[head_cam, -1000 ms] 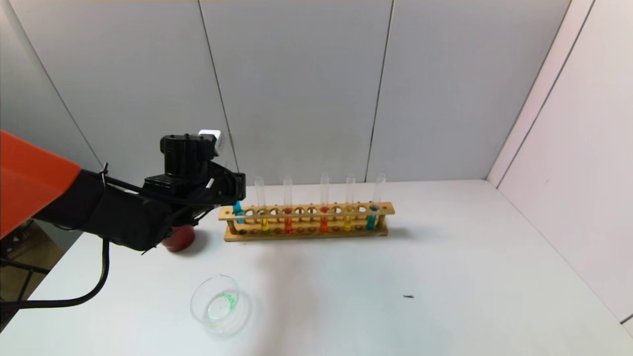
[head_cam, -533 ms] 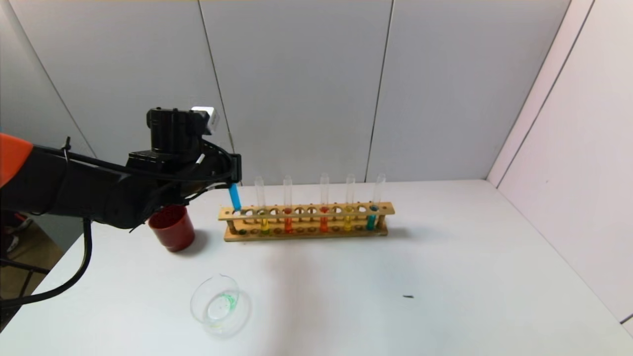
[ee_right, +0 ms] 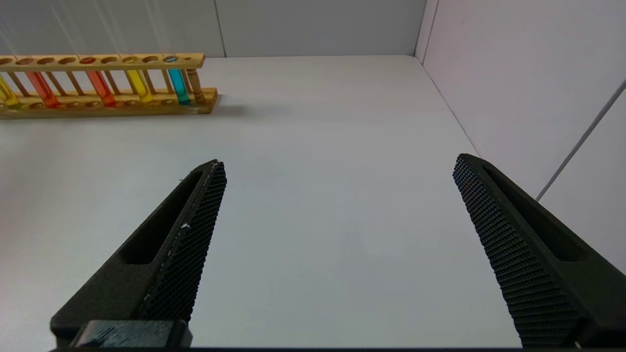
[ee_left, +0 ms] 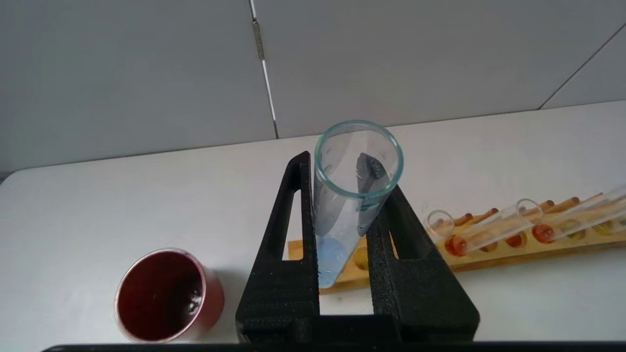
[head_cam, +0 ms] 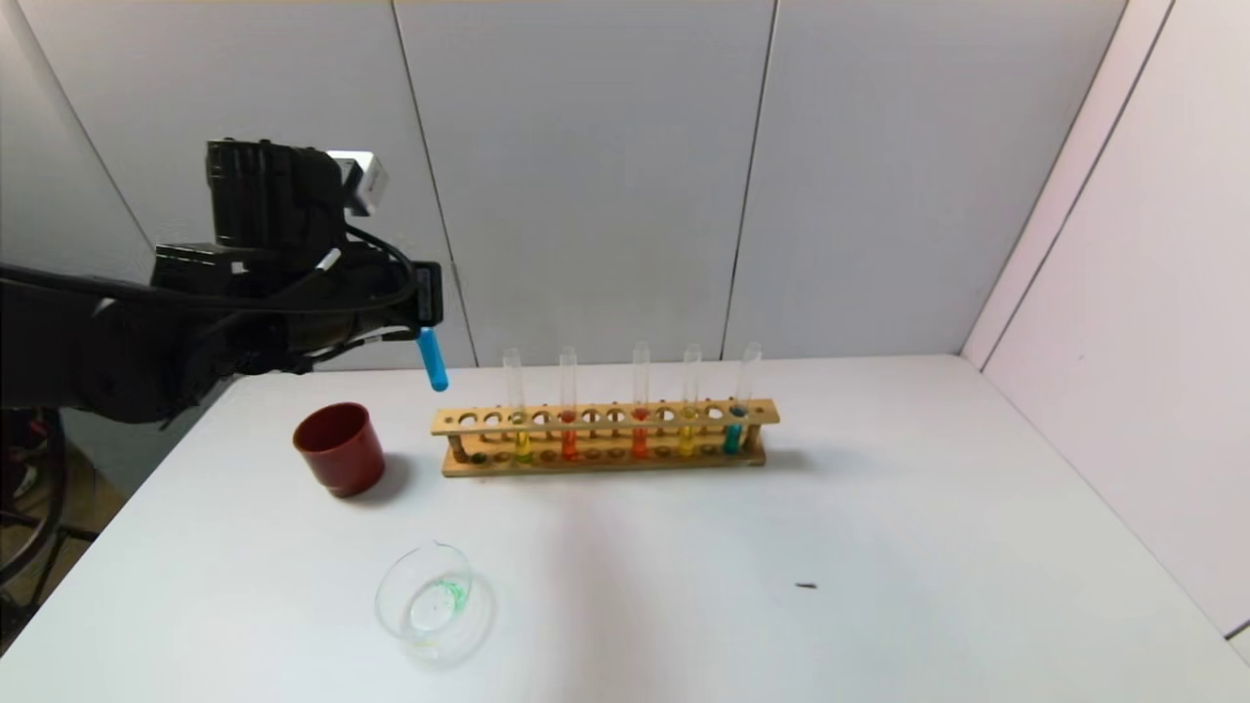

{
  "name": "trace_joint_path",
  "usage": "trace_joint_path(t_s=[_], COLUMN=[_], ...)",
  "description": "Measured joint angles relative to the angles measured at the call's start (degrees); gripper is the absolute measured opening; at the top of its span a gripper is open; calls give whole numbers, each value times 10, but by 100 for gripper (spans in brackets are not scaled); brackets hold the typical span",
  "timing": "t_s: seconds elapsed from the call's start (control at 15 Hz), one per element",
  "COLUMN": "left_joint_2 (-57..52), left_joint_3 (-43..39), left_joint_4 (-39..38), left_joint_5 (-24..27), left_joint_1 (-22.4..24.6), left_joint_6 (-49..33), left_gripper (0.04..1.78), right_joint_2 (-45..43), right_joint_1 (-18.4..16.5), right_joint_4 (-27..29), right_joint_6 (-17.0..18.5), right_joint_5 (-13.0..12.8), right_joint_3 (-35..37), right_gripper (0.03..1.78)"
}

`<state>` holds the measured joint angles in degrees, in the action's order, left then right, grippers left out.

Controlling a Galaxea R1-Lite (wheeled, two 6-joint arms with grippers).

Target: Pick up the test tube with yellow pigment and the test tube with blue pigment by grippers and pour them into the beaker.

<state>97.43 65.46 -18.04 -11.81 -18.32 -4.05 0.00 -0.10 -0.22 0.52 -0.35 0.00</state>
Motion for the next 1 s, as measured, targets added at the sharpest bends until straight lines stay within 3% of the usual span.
trace_joint_path(t_s=[0.53, 1.0], left_joint_2=[-220, -370], left_joint_3=[-126, -268], left_joint_4=[124, 159], left_joint_5=[-4, 54], left_joint_1=[8, 110], left_joint_6=[21, 104], left_gripper=[33, 33], right_joint_2=[0, 0], right_joint_1=[0, 0], right_joint_4=[0, 0], right_joint_6=[0, 0], right_joint_5=[0, 0], right_joint_3=[0, 0], right_gripper=[170, 170])
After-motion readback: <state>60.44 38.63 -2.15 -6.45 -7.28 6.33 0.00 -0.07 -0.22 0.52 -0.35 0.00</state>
